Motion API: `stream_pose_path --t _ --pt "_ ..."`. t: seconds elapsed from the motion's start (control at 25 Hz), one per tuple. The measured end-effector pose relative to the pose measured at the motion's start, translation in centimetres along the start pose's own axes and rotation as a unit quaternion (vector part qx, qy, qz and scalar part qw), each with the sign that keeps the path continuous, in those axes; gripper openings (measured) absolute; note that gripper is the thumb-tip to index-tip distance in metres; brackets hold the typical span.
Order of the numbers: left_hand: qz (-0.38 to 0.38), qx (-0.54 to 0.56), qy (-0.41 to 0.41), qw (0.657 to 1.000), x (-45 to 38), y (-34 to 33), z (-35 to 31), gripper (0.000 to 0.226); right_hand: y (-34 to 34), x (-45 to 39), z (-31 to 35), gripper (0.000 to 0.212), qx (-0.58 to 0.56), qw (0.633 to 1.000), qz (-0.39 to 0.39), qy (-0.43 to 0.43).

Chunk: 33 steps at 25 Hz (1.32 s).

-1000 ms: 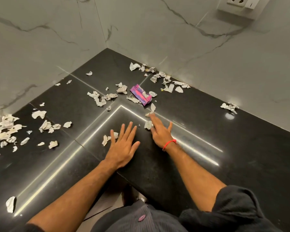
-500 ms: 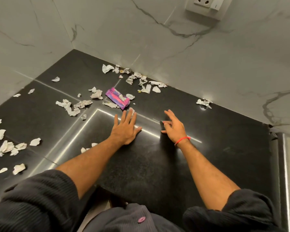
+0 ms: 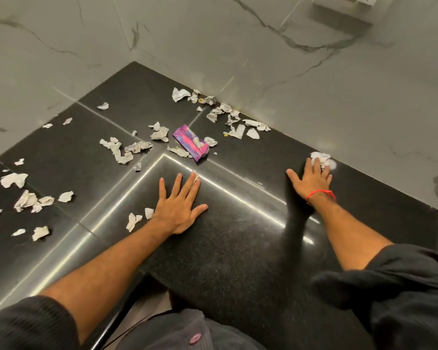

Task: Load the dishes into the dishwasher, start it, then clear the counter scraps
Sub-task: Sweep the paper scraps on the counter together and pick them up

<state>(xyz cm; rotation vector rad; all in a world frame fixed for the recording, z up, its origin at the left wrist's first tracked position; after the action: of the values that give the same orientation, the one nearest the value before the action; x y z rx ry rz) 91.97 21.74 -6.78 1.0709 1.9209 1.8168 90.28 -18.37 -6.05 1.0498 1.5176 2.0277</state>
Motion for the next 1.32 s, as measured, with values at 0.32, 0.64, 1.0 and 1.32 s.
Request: stream_pose_path --t 0.32,0.64,1.0,1.32 --pt "-0.027 0.018 0.047 0.998 2.1 0.3 1.9 0.083 -7.0 18.6 18.6 0.051 -0.069 0.970 0.044 0.227" --pt "-0.012 0.023 0.133 0.991 7.1 0.1 7.9 0.090 -4.1 14.3 23.5 0.063 -0.119 0.941 0.037 0.314" --pt "-0.173 0.140 0.119 0.968 7.5 3.6 9.8 0.080 -11.4 21.2 27.4 0.060 0.048 0.943 0.123 0.305" --pt "-0.071 0.079 0.031 0.994 1.3 2.8 5.0 0.092 -7.6 21.0 19.4 0.052 -0.236 0.954 0.042 0.178"
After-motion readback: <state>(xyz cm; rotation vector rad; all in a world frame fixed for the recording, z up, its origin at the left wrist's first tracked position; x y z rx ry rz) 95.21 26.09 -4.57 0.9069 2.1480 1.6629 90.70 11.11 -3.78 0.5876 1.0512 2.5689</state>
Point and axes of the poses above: each hand's wrist, its own x-axis away from the middle knuckle, its own y-axis out of the back of the hand, z = x × y, the point moved 10 cm from there along -x, towards the middle knuckle, and after that the axes turned 14 degrees about -y, right-handed, at the moved point
